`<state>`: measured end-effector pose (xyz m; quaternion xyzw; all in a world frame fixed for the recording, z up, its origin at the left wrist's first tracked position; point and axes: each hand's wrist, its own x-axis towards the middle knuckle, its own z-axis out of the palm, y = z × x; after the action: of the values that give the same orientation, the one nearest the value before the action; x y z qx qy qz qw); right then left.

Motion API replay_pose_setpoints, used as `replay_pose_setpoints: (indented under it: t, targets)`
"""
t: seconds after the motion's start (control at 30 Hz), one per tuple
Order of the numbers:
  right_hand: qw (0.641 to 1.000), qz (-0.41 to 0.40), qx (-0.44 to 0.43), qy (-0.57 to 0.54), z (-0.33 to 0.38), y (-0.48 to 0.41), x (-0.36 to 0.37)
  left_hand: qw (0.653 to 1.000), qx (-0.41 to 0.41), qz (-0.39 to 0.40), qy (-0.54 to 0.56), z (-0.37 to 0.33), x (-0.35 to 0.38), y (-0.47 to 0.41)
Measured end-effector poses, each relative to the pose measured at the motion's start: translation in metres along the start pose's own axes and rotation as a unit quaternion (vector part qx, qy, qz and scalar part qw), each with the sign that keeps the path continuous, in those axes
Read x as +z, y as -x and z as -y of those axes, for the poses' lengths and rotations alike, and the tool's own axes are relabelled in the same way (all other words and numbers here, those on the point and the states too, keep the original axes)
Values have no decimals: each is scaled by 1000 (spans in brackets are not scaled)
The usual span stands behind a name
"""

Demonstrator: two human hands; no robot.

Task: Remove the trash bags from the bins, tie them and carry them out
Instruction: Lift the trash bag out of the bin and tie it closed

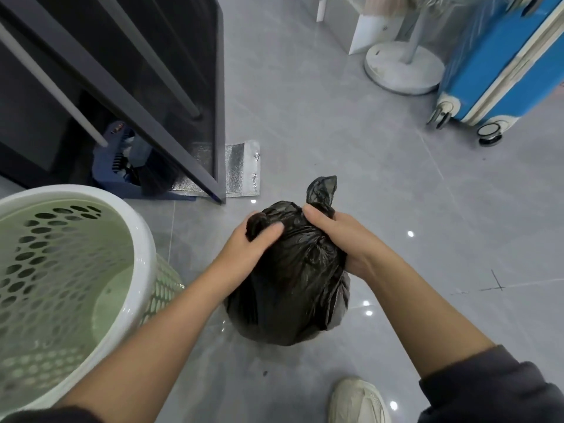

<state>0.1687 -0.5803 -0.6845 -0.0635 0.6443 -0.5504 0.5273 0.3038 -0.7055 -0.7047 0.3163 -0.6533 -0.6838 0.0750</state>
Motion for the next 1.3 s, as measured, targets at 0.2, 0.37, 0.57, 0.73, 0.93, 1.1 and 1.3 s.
replay_pose_setpoints:
  t: [0.2, 0.37, 0.57, 0.73, 0.93, 1.1, 1.3]
  targets:
    - [989, 80, -59, -106, -5, -2, -18, 990, 23, -41, -131, 6, 19, -6]
    - [990, 35, -67, 122, -9, 8, -36, 987, -44, -148, 39, -2, 12, -2]
    - [975, -88, -192, 69, -12, 15, -23, 993, 21, -113, 17, -3, 7, 0]
    - [969, -77, -232, -27, -5, 20, -8, 990, 115, 64, -47, -19, 7, 4]
    - [980, -71, -172, -65, -15, 10, 3, 992, 66, 92, -51, -21, 5, 0]
    - [970, -76, -229, 10, -10, -1, 13, 991, 24, 104, -84, -18, 27, -13]
    - [978, -17, -209, 23, -10, -4, -16, 995, -79, 44, 39, -18, 36, -23]
